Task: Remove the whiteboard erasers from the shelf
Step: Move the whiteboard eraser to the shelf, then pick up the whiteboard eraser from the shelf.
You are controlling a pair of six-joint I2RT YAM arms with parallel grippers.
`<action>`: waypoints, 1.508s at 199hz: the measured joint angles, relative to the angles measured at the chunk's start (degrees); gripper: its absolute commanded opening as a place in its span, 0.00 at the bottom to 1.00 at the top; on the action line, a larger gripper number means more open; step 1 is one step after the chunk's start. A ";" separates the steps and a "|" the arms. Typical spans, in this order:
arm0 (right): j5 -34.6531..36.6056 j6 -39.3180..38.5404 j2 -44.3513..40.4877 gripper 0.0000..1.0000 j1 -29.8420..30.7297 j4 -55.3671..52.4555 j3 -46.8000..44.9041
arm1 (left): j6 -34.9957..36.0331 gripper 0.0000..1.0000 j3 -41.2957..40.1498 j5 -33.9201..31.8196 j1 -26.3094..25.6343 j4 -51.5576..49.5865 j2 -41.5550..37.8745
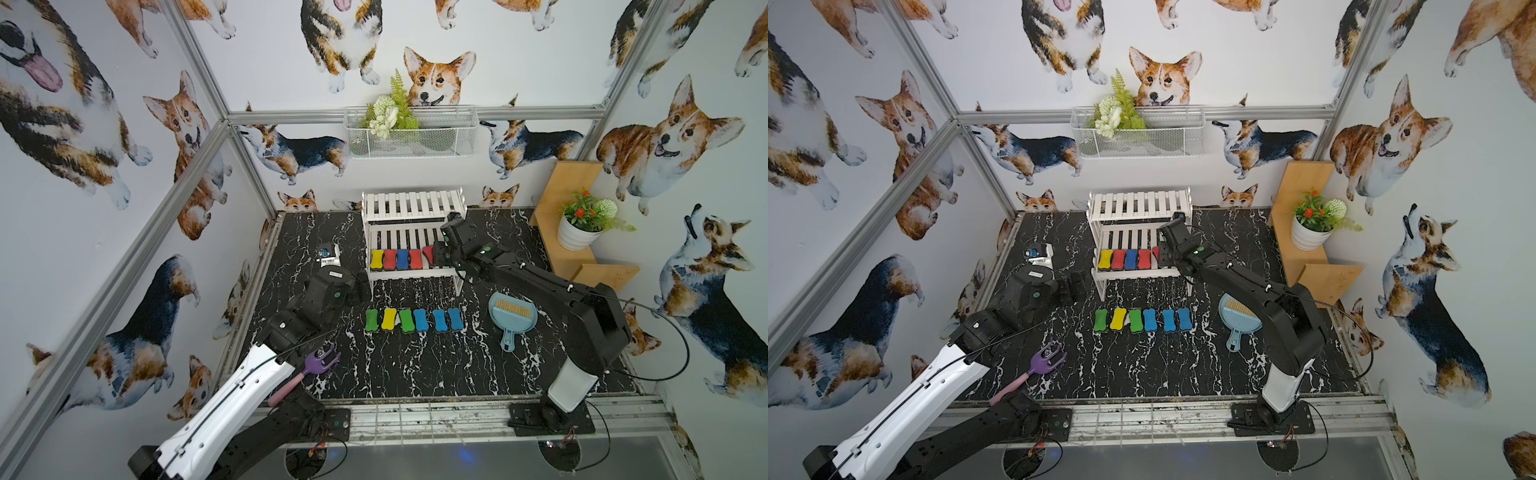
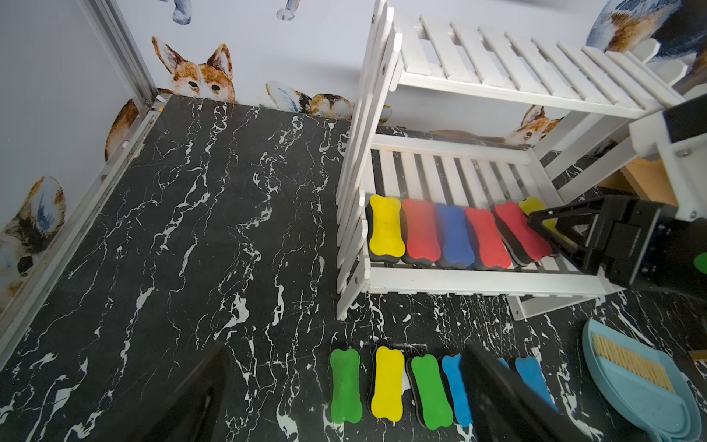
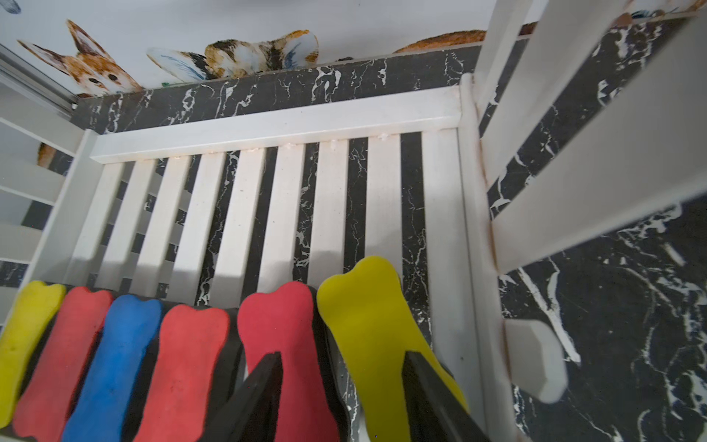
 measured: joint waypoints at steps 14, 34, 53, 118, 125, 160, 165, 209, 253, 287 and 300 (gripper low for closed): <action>-1.11 1.81 -0.76 0.56 1.14 0.28 -0.66 | 0.00 0.99 -0.33 -0.11 0.17 0.00 0.00; -2.62 4.07 -1.29 0.56 2.54 0.52 -0.96 | 0.00 0.99 -0.85 -0.07 0.22 0.00 -0.02; -4.28 6.12 -1.70 0.56 3.65 0.68 -1.09 | -0.02 0.99 -1.11 -0.07 0.28 0.04 0.02; 2.38 3.15 -4.66 0.38 2.89 -1.46 0.59 | -0.20 0.99 -1.60 0.17 0.48 0.22 -0.24; 3.26 2.64 -4.39 0.37 2.19 -1.99 0.70 | -0.20 0.99 -1.62 0.26 0.48 0.28 -0.24; 4.57 -1.31 -1.36 0.28 1.16 -3.85 2.58 | -0.17 0.99 -1.68 0.57 0.59 0.39 -0.07; 4.55 -1.60 -1.01 0.29 1.20 -3.87 2.75 | -0.17 0.99 -1.68 0.59 0.59 0.39 -0.02; 4.59 -3.06 0.15 0.39 1.36 -4.28 3.23 | -0.15 0.99 -1.57 0.76 0.76 0.35 0.15; 4.63 -3.21 1.18 0.34 1.33 -4.96 2.95 | 0.02 0.99 -0.85 0.79 0.96 0.28 0.17; 4.81 -3.17 1.14 0.34 0.90 -4.98 1.95 | 0.07 0.99 -0.55 0.79 1.11 0.22 0.17; 4.81 -3.13 0.72 0.34 0.57 -4.61 1.29 | 0.09 0.99 -0.55 0.79 1.29 0.22 0.17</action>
